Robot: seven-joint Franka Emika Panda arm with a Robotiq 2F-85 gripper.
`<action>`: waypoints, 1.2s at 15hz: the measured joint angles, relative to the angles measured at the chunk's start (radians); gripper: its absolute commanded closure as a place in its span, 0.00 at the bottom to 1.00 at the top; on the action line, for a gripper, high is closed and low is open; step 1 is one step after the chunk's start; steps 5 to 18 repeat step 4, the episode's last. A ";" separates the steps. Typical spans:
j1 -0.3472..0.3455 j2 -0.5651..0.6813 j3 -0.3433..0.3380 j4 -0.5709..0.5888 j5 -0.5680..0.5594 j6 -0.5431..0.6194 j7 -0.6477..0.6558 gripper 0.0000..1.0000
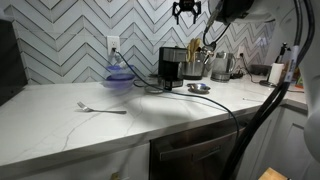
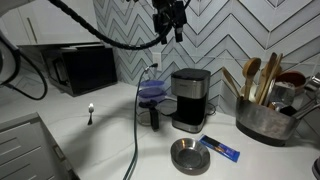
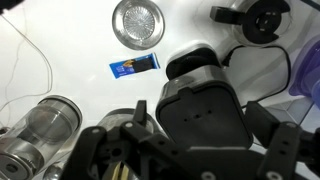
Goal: Move the coffee maker slightly to the left
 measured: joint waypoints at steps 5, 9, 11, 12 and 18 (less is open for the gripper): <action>0.001 0.003 0.000 -0.001 0.000 0.005 0.000 0.00; 0.001 0.003 0.000 -0.001 0.000 0.005 0.000 0.00; 0.001 0.003 0.000 -0.001 0.000 0.005 0.000 0.00; 0.001 0.003 0.000 -0.001 0.000 0.005 0.000 0.00; 0.001 0.003 0.000 -0.001 0.000 0.005 0.000 0.00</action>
